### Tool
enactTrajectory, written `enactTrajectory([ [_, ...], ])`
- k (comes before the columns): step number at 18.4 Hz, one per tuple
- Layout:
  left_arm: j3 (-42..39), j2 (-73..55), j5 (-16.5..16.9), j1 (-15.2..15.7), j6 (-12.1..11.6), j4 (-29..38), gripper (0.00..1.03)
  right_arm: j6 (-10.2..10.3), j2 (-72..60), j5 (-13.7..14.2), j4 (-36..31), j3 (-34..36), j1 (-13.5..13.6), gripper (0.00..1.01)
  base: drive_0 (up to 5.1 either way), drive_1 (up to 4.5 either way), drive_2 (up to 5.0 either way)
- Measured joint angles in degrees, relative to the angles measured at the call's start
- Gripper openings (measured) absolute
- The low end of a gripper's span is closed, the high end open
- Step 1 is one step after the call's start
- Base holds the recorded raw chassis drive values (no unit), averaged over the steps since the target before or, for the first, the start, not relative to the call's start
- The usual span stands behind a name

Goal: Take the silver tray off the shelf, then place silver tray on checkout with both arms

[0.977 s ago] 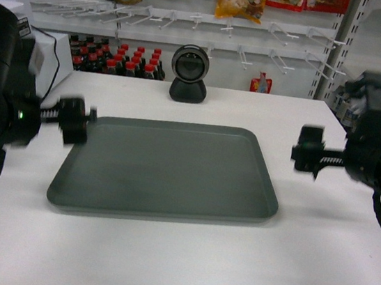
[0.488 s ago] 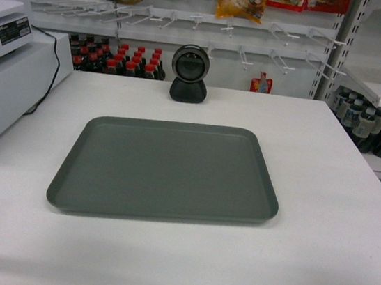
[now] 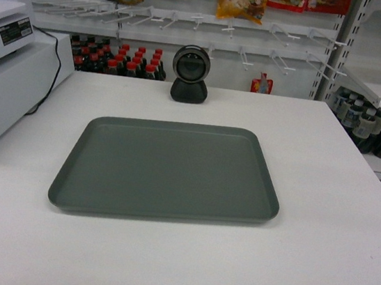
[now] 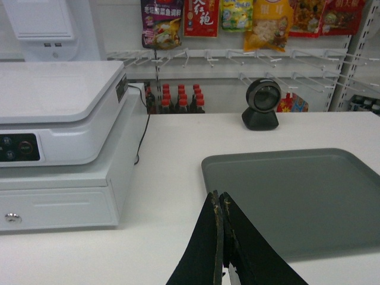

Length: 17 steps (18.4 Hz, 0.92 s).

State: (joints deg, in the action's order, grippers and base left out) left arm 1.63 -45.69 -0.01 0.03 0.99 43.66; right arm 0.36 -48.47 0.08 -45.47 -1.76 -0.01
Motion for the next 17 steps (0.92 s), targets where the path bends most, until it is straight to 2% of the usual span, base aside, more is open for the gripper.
enactTrajectory([
  [10,-1.0,8.5,0.0,0.0,0.0,-7.5,0.01,0.0,9.1,0.0,7.3,0.9,0.0,0.02,0.0,0.0,0.0],
  [17,-1.0,24.3,0.0,0.0,0.0,-22.4,0.01,0.0,25.7,0.0,22.7,1.0,0.0,0.02,0.0,0.0,0.0],
])
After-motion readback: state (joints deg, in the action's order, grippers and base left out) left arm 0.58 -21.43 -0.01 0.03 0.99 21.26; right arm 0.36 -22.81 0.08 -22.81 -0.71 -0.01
